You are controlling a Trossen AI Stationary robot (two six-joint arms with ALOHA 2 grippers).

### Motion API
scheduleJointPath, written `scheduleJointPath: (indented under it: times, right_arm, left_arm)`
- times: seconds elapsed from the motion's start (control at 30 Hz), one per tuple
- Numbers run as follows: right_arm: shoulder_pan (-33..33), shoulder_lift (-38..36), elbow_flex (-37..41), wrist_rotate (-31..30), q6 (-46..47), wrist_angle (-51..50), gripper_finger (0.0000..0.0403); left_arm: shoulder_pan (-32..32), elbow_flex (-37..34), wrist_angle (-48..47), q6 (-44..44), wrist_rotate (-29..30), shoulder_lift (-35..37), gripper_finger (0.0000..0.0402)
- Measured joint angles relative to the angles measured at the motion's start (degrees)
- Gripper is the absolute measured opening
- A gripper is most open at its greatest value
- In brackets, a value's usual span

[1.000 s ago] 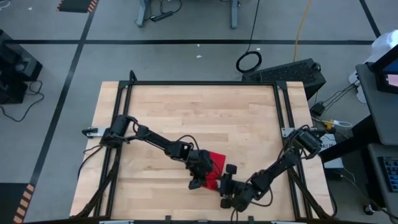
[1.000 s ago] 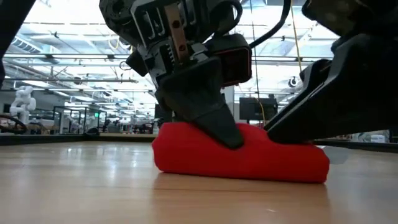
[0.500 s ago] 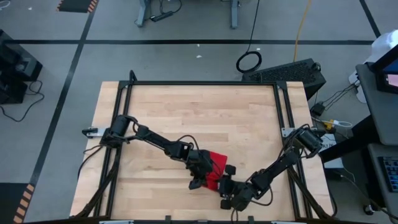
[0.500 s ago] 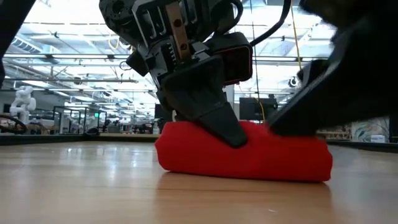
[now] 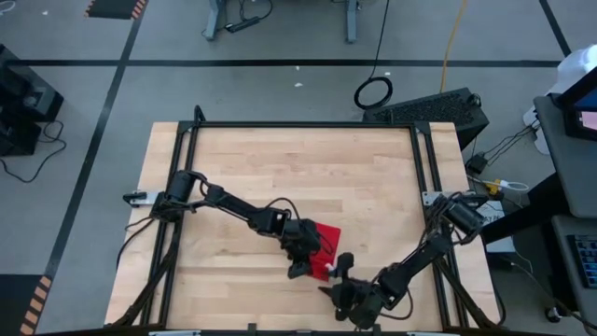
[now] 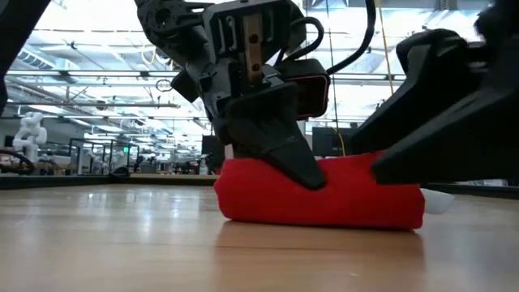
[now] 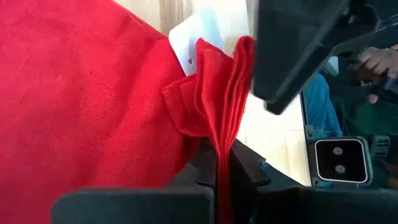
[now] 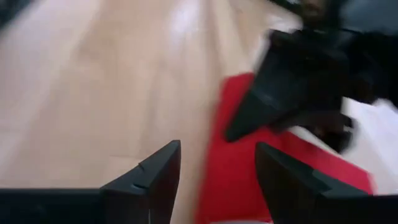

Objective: Roll napkin
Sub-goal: Roll the red napkin

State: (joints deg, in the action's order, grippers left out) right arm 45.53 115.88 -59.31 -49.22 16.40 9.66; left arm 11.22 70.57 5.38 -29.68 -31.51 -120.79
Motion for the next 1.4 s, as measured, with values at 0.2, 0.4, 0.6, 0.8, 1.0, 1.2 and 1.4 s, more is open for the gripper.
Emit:
scheduleJointPath:
  times: [0.2,0.4,0.6,0.8,1.0,1.2,1.4]
  right_arm:
    - [-1.4,1.3,0.0,0.2,4.2,-2.7,0.0196]
    - [-1.8,2.1,0.0,-2.0,5.1,-3.1,0.0196]
    - [1.6,1.6,-3.3,-7.1,-3.3,-2.5,0.0196]
    - [1.8,1.8,-3.4,-6.0,-6.2,-3.0,0.0196]
    - [-1.4,2.4,-0.3,-3.0,-1.9,-2.4,0.0196]
    - [-2.5,2.3,1.7,-1.6,2.1,-0.8,0.0196]
    - [-3.5,2.2,3.4,-0.8,6.7,-0.7,0.0196]
  left_arm:
    - [0.0,0.0,-0.3,-0.1,0.0,0.0,0.0014]
    - [-0.1,0.0,-0.4,-0.1,0.0,0.0,0.0014]
    - [-0.2,0.0,-0.5,-0.1,0.0,0.0,0.0014]
    - [-0.7,0.0,-0.1,-1.8,-2.6,0.0,0.0014]
    - [-2.0,0.0,0.0,-5.0,-3.9,-0.2,0.0014]
    - [-2.9,0.3,1.4,-8.0,-5.9,-2.4,0.0014]
    - [-3.0,0.3,3.6,-9.4,-7.0,-4.0,0.0015]
